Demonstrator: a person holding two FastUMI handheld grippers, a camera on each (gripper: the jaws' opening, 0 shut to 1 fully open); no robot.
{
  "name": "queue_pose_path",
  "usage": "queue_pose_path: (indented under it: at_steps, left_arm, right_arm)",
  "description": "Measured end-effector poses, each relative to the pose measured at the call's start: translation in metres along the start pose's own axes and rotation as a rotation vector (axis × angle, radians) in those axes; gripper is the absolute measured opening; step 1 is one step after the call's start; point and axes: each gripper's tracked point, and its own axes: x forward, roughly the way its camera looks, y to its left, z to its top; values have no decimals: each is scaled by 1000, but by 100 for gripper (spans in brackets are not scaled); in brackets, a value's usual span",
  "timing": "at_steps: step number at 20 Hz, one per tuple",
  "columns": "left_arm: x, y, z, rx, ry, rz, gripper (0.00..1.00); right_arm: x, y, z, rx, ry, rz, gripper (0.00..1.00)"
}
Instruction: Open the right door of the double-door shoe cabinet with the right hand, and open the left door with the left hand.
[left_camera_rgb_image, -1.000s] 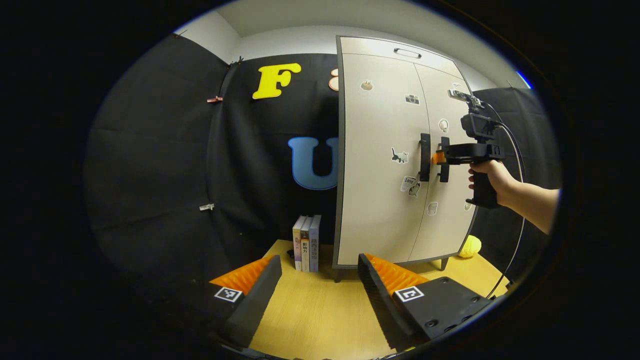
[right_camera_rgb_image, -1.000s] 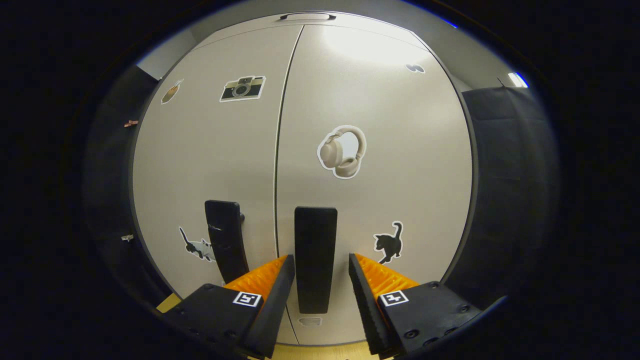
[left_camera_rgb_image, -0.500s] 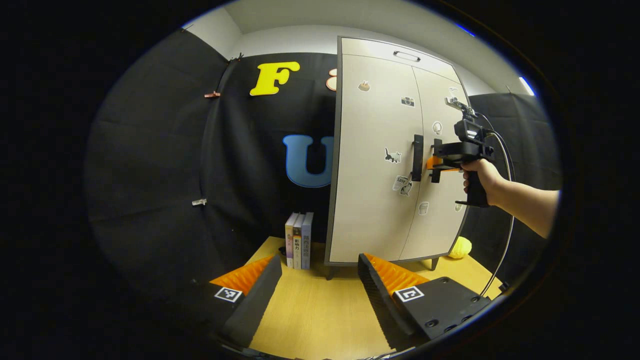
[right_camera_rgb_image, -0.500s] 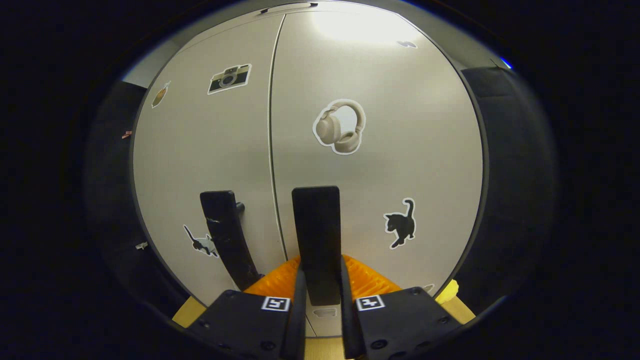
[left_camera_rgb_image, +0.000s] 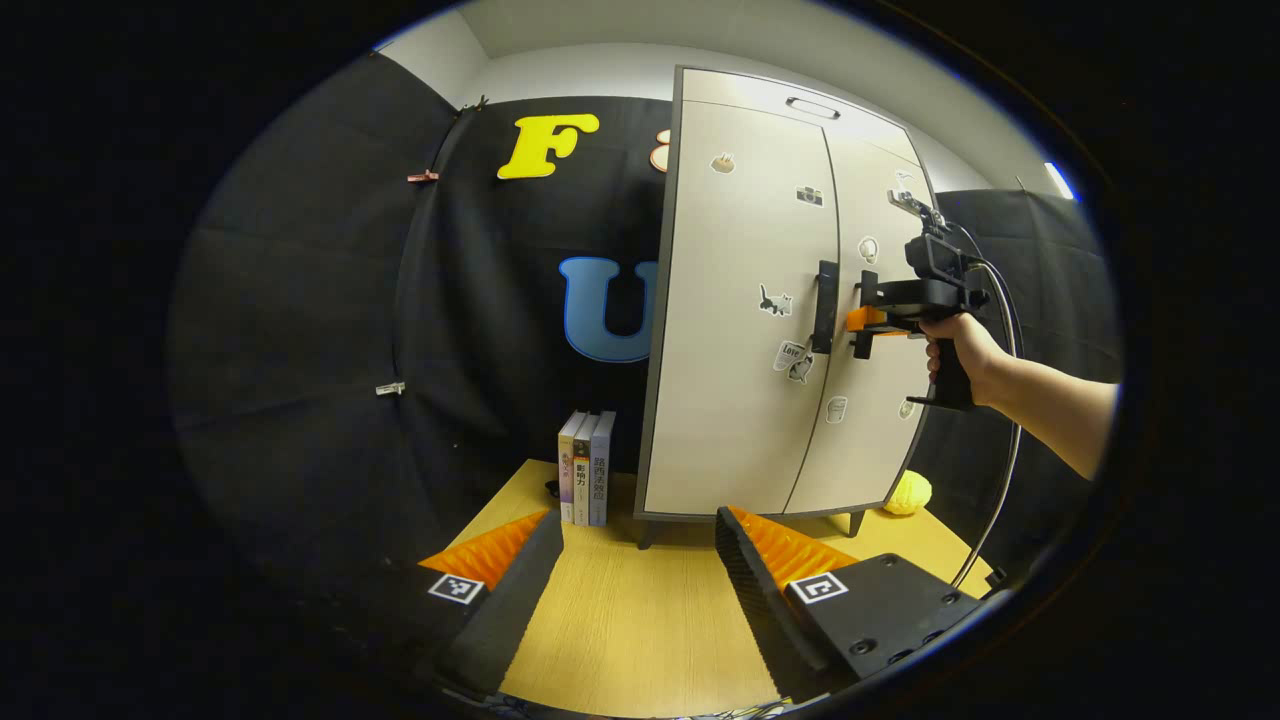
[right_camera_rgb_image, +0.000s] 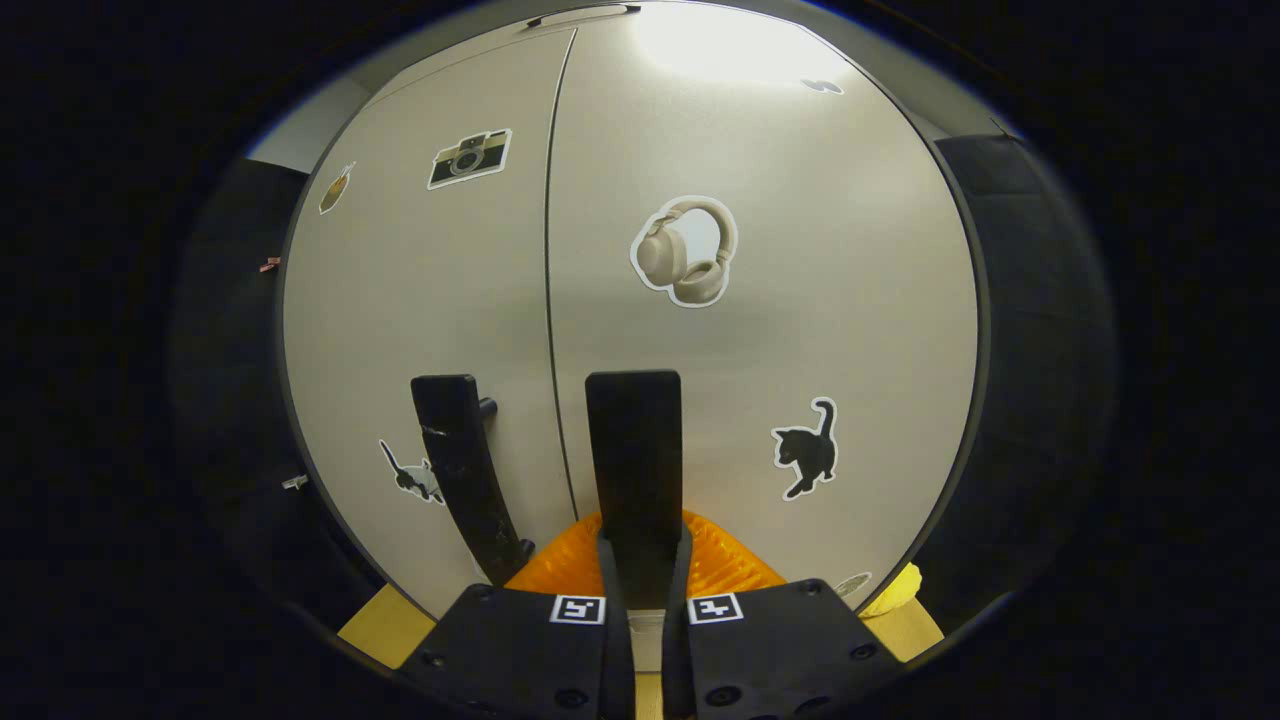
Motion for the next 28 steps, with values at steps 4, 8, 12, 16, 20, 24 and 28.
queue_pose_path:
  at_steps: [4,8,12,16,20,24,28]
  left_arm:
    - [-12,-23,9,-25,-8,32,95]
    - [-23,-42,22,-53,-33,99,95]
    - [-34,-63,27,-20,-46,163,95]
    - [-46,-93,22,-10,-38,186,95]
    - [-60,-125,14,3,-34,221,95]
    - [-68,-157,4,-29,-24,231,95]
    - [-73,-183,1,-14,-27,231,95]
  right_arm:
    - [-11,0,1,8,-17,48,15]
    - [-26,-2,2,10,-15,147,15]
    - [-39,-7,4,15,-15,242,15]
    - [-48,-10,5,9,-23,314,14]
    - [-57,-16,6,6,-29,382,14]
    - [-68,-27,8,20,-50,428,14]
    - [-81,-45,10,12,-73,431,14]
